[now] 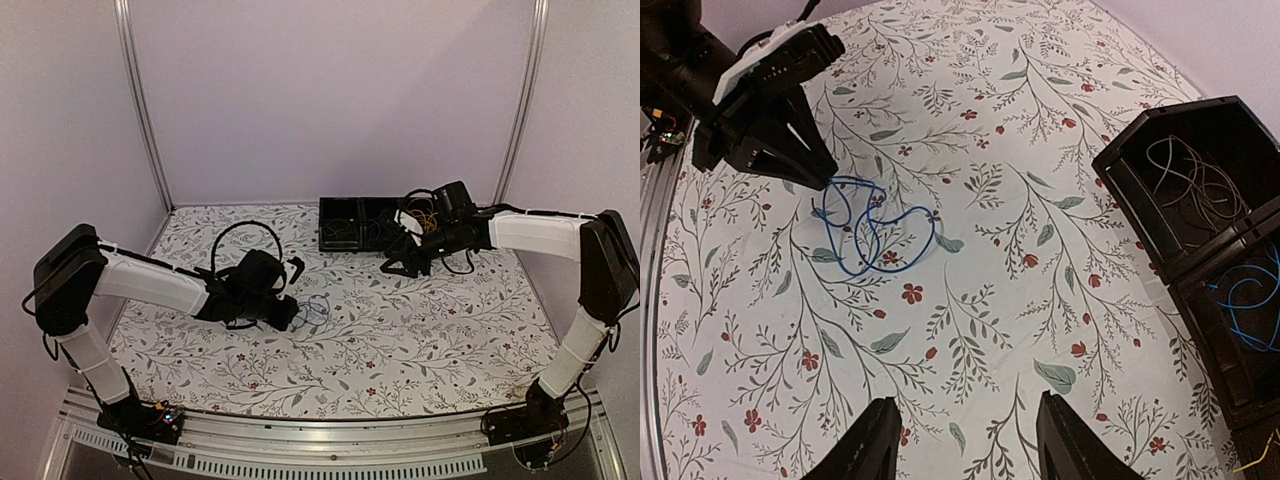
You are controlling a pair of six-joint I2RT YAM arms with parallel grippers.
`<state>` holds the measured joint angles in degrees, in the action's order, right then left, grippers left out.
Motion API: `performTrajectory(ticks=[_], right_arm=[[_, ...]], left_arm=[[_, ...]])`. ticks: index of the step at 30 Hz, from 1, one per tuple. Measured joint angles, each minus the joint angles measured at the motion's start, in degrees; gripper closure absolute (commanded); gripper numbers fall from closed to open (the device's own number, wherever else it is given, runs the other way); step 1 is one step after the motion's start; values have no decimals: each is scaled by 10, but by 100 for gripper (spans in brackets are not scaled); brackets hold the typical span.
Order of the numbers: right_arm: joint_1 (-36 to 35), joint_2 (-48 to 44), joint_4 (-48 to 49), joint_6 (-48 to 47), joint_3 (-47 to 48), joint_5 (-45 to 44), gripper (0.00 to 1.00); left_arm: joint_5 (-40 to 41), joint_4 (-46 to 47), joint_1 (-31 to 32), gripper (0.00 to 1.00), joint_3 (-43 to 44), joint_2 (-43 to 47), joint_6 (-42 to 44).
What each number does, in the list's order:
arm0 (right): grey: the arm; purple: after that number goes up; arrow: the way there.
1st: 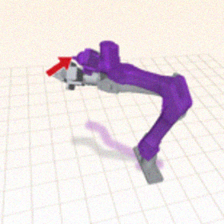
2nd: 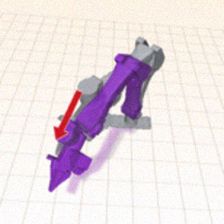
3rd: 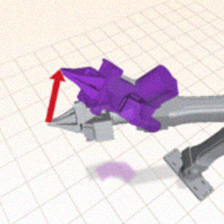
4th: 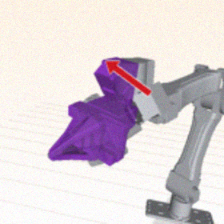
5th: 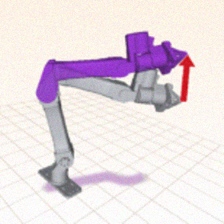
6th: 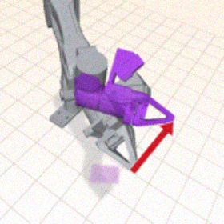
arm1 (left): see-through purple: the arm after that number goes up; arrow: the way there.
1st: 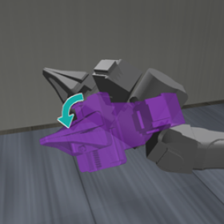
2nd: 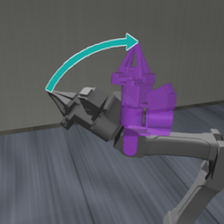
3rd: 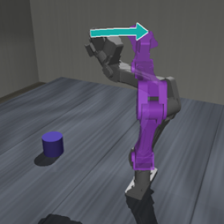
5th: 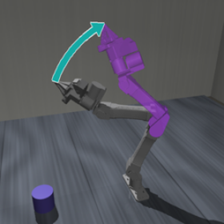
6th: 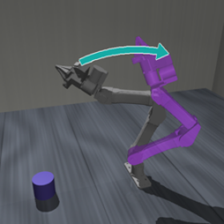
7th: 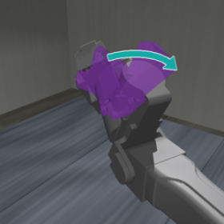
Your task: Untangle the cables
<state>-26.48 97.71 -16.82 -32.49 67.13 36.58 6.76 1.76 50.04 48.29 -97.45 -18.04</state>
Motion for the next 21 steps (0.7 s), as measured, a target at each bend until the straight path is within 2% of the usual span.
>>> performTrajectory(ticks=[1,7,12,17,21], right_arm=[[0,0,0,0,0,0,50],[0,2,-7,-2,1,14,46],[-3,2,-30,2,23,56,40],[-27,0,-51,16,86,87,37],[-64,-7,-61,34,153,108,35]], left_arm=[[2,-4,0,100,2,0,4],[-6,-38,0,100,23,10,20],[-51,-50,0,100,25,110,39],[-89,-26,0,100,56,219,50],[-108,-7,1,100,84,250,52]])
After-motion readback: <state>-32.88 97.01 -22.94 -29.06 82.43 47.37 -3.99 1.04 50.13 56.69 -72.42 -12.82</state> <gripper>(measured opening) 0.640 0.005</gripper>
